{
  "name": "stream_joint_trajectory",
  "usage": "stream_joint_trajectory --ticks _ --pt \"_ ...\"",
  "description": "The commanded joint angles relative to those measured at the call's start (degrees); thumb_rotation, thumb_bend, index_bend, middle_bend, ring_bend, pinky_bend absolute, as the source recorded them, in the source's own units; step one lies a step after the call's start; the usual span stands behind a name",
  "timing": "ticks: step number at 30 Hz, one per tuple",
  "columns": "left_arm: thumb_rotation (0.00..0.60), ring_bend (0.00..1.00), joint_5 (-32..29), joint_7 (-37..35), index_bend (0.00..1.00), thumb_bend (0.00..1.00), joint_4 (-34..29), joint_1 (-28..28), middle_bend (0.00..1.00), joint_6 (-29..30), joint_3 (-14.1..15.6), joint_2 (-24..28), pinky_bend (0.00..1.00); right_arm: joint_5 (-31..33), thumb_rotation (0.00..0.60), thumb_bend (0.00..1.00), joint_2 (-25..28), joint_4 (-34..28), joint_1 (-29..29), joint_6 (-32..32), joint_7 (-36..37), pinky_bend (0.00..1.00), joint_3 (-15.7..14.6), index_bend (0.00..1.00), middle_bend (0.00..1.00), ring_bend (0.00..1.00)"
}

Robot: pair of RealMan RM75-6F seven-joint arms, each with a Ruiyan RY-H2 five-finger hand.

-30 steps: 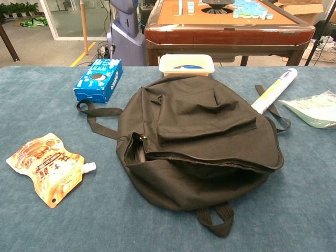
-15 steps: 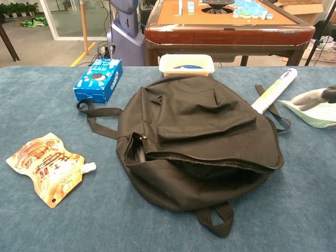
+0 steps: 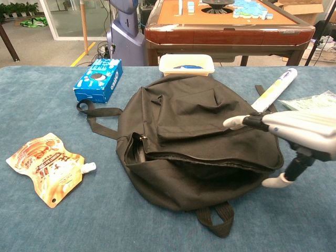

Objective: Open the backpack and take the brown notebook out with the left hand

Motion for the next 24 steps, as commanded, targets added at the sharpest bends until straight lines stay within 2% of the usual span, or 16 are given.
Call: stream_joint_trajectory --ticks 1,7,13,18,24 --pt "0.6 0.26 0.0 -0.5 0.27 0.34 0.4 0.0 0.25 0.0 -0.1 0.0 0.22 1.1 0.6 0.03 -2.3 2.2 1.6 -0.9 -1.2 0.07 0.5 0.08 0.1 0.0" --pt "0.6 0.26 -0.2 -1.2 0.27 0.34 0.8 0.1 0.25 0.1 -0.3 0.1 0.22 4.0 0.6 0.17 -3.7 4.4 4.3 -2.5 -1.8 0.07 2.2 0.08 0.12 0.0" --pt "0.6 0.26 -0.3 -1.2 0.27 0.34 0.7 0.2 0.25 0.2 -0.5 0.2 0.22 7.4 0.6 0.33 -2.0 3.5 6.5 -3.9 -1.9 0.07 3.9 0.08 0.16 0.0" --pt "0.6 0.26 -0.2 -0.8 0.27 0.34 0.5 0.0 0.25 0.0 -0.5 0.2 0.22 10.4 0.6 0.4 -0.1 2.4 8.3 -5.5 -2.0 0.07 4.7 0.09 0.17 0.01" --pt "0.6 0.26 -0.1 -0.4 0.27 0.34 0.2 -0.3 0.25 -0.4 -0.7 0.2 0.22 16.4 0.6 0.62 1.2 1.2 11.8 -9.6 -2.8 0.07 5.1 0.16 0.22 0.04"
